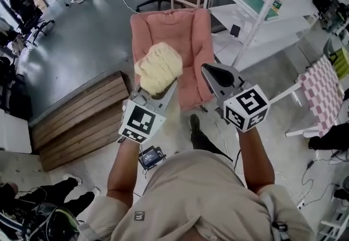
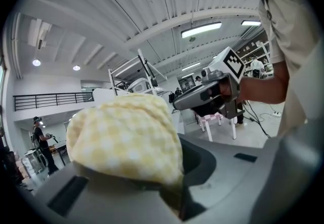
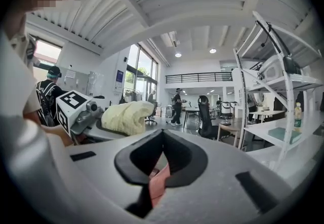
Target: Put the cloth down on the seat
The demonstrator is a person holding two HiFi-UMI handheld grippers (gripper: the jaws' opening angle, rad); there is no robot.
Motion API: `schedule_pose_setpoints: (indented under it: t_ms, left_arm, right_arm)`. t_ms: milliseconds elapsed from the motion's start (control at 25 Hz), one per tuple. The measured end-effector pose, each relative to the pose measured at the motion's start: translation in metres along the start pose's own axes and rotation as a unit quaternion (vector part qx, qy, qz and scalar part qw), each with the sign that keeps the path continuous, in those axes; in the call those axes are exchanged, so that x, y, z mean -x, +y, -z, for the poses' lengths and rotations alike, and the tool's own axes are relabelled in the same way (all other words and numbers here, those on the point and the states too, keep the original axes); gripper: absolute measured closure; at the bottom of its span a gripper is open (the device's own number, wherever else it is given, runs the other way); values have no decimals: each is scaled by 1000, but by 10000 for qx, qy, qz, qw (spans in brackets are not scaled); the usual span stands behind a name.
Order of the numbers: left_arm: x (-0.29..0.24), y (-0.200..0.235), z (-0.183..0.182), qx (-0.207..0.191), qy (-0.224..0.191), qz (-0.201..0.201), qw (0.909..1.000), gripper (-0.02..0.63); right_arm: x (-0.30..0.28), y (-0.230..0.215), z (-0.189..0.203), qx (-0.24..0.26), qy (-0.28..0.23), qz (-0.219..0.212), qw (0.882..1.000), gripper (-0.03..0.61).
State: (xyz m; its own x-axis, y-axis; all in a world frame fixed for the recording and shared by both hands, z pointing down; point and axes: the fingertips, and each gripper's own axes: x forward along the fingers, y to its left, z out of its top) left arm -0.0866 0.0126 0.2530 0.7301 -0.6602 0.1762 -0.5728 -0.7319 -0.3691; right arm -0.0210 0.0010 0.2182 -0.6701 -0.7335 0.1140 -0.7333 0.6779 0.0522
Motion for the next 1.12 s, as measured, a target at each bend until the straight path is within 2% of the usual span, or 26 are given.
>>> schedule_pose_setpoints:
  t_ms: [160, 240, 320, 440, 600, 640, 680, 720, 920, 1040, 1120]
  left_arm:
    - [-15, 8, 11, -76, 132, 36, 9999, 570]
    - [-24, 13, 16, -145, 204, 64, 9997, 571]
    - [-36, 20, 21, -158, 200, 95, 9996, 569]
    - [-56, 28, 30, -120, 226, 156, 9996, 569]
    - [-81, 36, 22, -168, 215, 253, 9993, 570]
    - [-88, 42, 25, -176, 230, 296, 9991, 570]
    - [-96, 49, 30, -181, 241, 339, 9990, 569]
    - [-103, 56, 35, -179, 240, 374, 9989, 570]
    - [-133, 96, 44, -88, 70, 405, 9991, 569]
    - [-149, 122, 48, -78, 69, 377, 9992, 569]
    - [-161, 135, 54, -65, 119, 343, 9993, 569]
  right_arm:
    - [-27, 3, -15, -98, -297, -510, 9982, 580]
    - [-40, 7, -21, -283, -393, -918, 9946, 504]
    - [-57, 2, -21, -437, -406, -1162, 9914, 488]
    - [-76, -13, -13, -540, -297, -1245, 9903, 488]
    - [-86, -36, -15, -562, -209, -1345, 9891, 489]
    - [-94, -41, -14, -528, -175, -1361, 9891, 507]
    - [-105, -47, -11, -478, -139, -1360, 9895, 562]
    - [-116, -52, -8, -419, -107, -1340, 9900, 583]
    - [-155, -76, -14, -319, -167, -1421, 9892, 586]
    - [-174, -94, -22, -337, -245, -1581, 9865, 569]
    - [-184, -110, -19, -322, -213, -1595, 9864, 475]
